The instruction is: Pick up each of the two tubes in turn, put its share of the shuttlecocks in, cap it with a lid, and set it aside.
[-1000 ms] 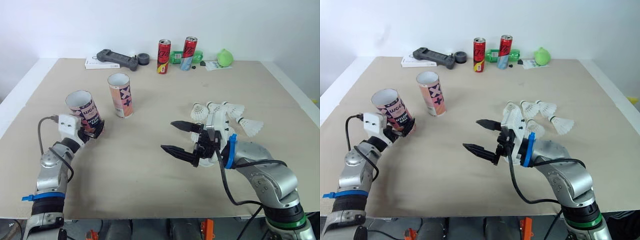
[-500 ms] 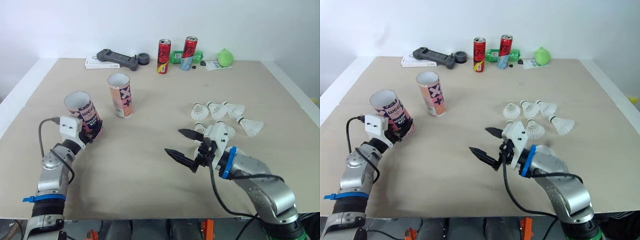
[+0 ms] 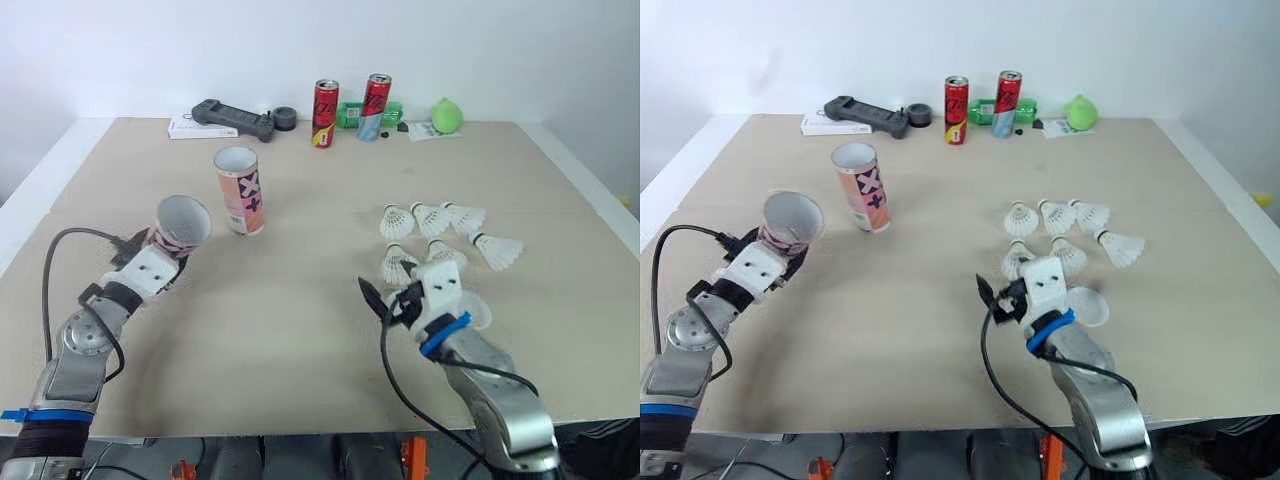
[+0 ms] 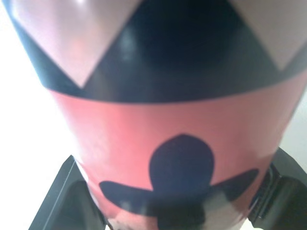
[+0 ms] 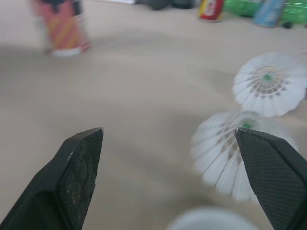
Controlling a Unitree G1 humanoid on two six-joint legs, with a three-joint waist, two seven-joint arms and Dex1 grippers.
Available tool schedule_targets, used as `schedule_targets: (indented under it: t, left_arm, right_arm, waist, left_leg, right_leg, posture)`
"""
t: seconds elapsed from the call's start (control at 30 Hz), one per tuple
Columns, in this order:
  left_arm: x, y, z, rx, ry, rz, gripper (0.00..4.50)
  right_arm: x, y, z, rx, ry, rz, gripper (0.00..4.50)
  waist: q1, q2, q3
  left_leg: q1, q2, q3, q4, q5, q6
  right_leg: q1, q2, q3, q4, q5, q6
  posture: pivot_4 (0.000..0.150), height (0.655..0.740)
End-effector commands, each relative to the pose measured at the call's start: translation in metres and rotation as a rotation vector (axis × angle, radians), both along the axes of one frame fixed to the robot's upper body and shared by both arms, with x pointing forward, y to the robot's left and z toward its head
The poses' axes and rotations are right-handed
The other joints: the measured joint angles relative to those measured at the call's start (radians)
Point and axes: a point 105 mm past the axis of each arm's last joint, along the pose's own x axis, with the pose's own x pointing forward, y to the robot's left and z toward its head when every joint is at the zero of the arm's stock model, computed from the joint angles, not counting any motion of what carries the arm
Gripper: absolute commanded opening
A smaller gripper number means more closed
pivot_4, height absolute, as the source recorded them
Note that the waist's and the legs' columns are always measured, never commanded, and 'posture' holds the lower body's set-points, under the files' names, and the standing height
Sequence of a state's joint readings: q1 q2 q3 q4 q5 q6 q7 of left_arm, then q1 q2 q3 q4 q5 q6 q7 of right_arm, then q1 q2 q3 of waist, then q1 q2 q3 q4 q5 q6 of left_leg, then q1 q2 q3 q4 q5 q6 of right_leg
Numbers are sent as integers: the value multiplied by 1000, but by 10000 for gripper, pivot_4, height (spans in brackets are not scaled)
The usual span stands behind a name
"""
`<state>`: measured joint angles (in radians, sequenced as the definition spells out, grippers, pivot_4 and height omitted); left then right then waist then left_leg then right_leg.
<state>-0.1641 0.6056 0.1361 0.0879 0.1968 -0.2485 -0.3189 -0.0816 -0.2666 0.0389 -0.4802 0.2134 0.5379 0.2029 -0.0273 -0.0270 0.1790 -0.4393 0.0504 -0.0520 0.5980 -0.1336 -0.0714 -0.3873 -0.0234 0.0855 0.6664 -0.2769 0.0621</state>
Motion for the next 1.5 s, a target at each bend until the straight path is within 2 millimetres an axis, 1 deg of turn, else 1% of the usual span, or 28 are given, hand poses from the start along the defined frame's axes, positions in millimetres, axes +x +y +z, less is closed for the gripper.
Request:
schedule_targets:
  t: [0.03,0.13,0.3,0.43,0.53,0.6,0.63,0.67,0.7,0.73,0.77,0.83,0.93,1.0,1.2,1.3,1.37,1.43,1.5]
  left_arm:
    - [-3,-10,16,43,-75,-36,30728]
    - [-4,-12,17,45,-79,-39,30728]
    - [-5,-13,18,41,-84,-43,30728]
    - [-6,-17,18,25,-85,-59,30728]
    - [-7,-22,19,-11,-89,-79,30728]
    - [-7,-23,19,-13,-90,-82,30264]
    - [-7,-24,19,-13,-89,-85,30264]
    - [-8,-25,19,-14,-88,-88,30264]
    - [-8,-26,19,-15,-88,-90,30264]
    - [-8,-26,19,-16,-87,-92,30264]
    - [-8,-26,19,-18,-87,-94,30264]
    - [-8,-27,18,-20,-86,-97,30264]
    - [-8,-27,18,-22,-84,-101,30264]
    - [-9,-28,18,-23,-84,-103,30264]
    - [-9,-29,16,-24,-79,-107,30264]
    - [-8,-29,16,-22,-76,-108,30264]
    - [-8,-29,16,-20,-74,-109,30264]
    - [-6,-31,13,-8,-61,-112,30264]
    - [-5,-34,8,24,-40,-121,30264]
  right_arm:
    - [9,-2,1,41,9,-42,45000]
    - [15,-2,-3,56,28,-64,45000]
    - [27,-5,-5,93,45,-105,45000]
    - [37,0,-5,123,51,-112,45000]
    - [39,5,-5,159,64,-116,45000]
    - [40,6,-6,172,72,-122,39893]
    - [40,6,-7,174,73,-125,39583]
    - [40,5,-7,181,78,-137,36013]
    - [41,3,-8,182,80,-145,31170]
    - [41,2,-9,183,81,-152,29483]
    - [42,1,-9,185,82,-160,24254]
    - [42,-1,-10,187,84,-169,21231]
    - [42,-1,-10,192,86,-171,10341]
    - [42,0,-10,192,85,-160,486]
    - [35,10,-12,190,91,-113,486]
    - [30,13,-7,187,73,-77,486]
    - [24,19,4,193,30,-16,486]
    - [17,28,20,167,-37,99,486]
    - [5,43,45,136,-148,266,486]
  waist:
    - [0,0,0]
    - [0,0,0]
    - [-1,0,0]
    - [-3,0,0]
    - [-4,0,0]
    - [-6,0,0]
    - [-6,0,0]
    - [-6,0,0]
    - [-6,0,0]
    - [-6,0,0]
    - [-6,0,0]
    - [-6,0,0]
    - [-6,0,0]
    - [-6,0,0]
    - [-7,0,0]
    - [-7,0,0]
    - [-8,0,0]
    - [-8,0,0]
    - [-8,1,0]
  left_leg:
    - [0,0,0,0,0,0]
    - [-1,0,1,-3,0,0]
    - [-1,0,1,-6,0,0]
    - [-1,0,1,-6,0,0]
    - [-1,0,1,-6,0,0]
    - [-1,0,1,-6,0,0]
    - [-1,0,1,-6,0,0]
    - [-1,0,1,-6,0,0]
    - [-1,0,1,-6,0,0]
    - [-1,0,1,-6,0,0]
    - [-1,0,1,-6,0,0]
    - [-1,0,1,-6,0,0]
    - [-1,0,1,-6,0,0]
    - [-1,0,1,-6,0,1]
    - [-1,0,1,-6,0,0]
    - [-1,0,1,-6,0,0]
    - [-1,0,1,-6,0,0]
    - [-1,0,1,-6,0,1]
    - [-1,0,2,-6,0,1]
  right_leg:
    - [0,0,0,0,0,0]
    - [-2,0,0,0,1,3]
    - [-3,0,0,0,1,2]
    - [-3,0,1,0,1,2]
    - [-3,1,0,0,1,2]
    - [-3,1,0,0,1,2]
    - [-3,1,0,0,1,2]
    - [-3,1,1,0,1,2]
    - [-3,1,1,0,1,2]
    - [-3,1,1,0,1,2]
    - [-3,1,1,0,1,2]
    - [-3,1,1,0,1,2]
    - [-3,1,1,0,1,2]
    - [-3,1,1,0,1,2]
    - [-3,1,1,0,1,2]
    - [-3,1,1,0,1,2]
    - [-3,1,1,0,1,2]
    - [-3,1,1,0,1,3]
    - [-3,0,1,0,1,3]
  posture:
    - [1500,7400]
    - [1500,7400]
    - [1500,7400]
    - [1500,7400]
    - [1500,7400]
    - [1500,7400]
    - [1500,7400]
    - [1500,7400]
    - [1500,7400]
    - [1500,7400]
    - [1500,7400]
    - [1500,7400]
    - [1500,7400]
    - [1500,7400]
    - [1500,7400]
    - [1500,7400]
    - [1500,7400]
    - [1500,7400]
    - [1500,7400]
